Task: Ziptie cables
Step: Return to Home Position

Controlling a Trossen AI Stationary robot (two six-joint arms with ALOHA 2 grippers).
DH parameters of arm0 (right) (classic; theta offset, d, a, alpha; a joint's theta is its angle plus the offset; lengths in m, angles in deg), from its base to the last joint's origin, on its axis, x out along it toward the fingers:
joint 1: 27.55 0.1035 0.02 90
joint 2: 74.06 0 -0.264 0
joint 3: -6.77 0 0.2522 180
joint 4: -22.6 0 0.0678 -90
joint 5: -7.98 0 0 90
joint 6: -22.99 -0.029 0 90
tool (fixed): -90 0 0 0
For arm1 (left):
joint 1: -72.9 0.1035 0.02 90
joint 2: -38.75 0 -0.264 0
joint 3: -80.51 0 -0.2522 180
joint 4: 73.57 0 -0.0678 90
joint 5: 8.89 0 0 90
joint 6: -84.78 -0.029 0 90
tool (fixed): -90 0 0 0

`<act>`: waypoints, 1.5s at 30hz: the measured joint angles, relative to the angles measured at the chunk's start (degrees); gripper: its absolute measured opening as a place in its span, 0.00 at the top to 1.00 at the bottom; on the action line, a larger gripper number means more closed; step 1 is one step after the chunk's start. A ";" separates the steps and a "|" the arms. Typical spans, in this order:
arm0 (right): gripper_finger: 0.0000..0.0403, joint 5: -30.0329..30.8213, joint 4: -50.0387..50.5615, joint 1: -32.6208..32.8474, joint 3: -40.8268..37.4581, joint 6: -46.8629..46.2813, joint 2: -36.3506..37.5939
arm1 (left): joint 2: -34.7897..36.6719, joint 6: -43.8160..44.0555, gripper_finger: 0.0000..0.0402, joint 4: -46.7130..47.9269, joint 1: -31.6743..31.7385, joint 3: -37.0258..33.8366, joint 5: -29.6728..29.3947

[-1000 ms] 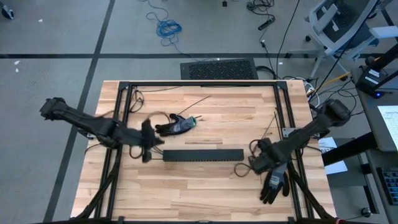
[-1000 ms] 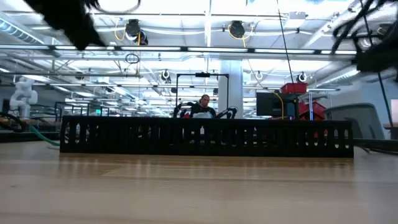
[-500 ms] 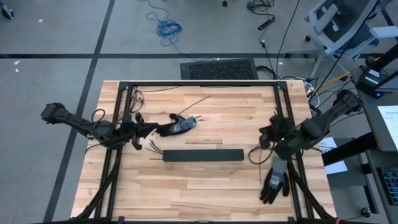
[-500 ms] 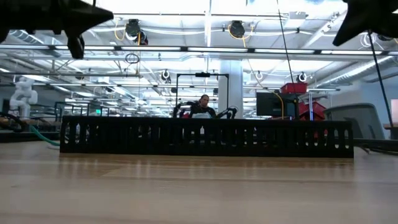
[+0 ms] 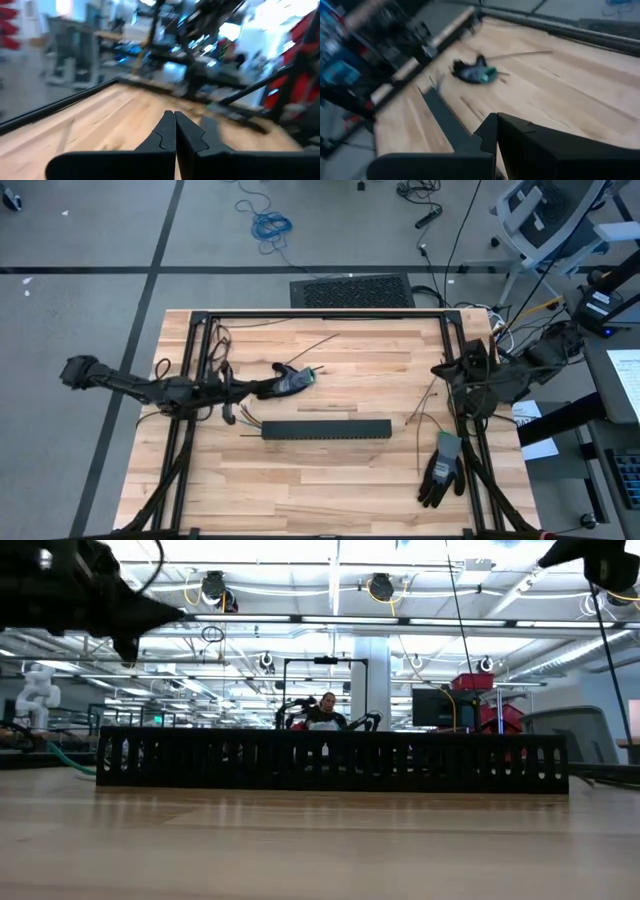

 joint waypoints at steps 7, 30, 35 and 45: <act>1.00 14.36 -16.65 1.20 -4.24 17.41 0.95 | 0.02 2.89 1.00 -1.08 16.12 0.00 19.51; 1.00 -9.73 -61.02 4.84 -44.54 50.95 32.27 | 0.46 2.92 1.00 -4.98 24.58 -0.02 5.61; 1.00 -17.42 -67.15 2.44 -50.01 59.94 32.37 | 0.39 3.02 1.00 -4.72 24.58 -0.02 6.31; 1.00 -24.60 -68.83 -5.55 -53.81 81.41 31.04 | 0.40 3.10 1.00 -5.24 24.58 -0.02 6.53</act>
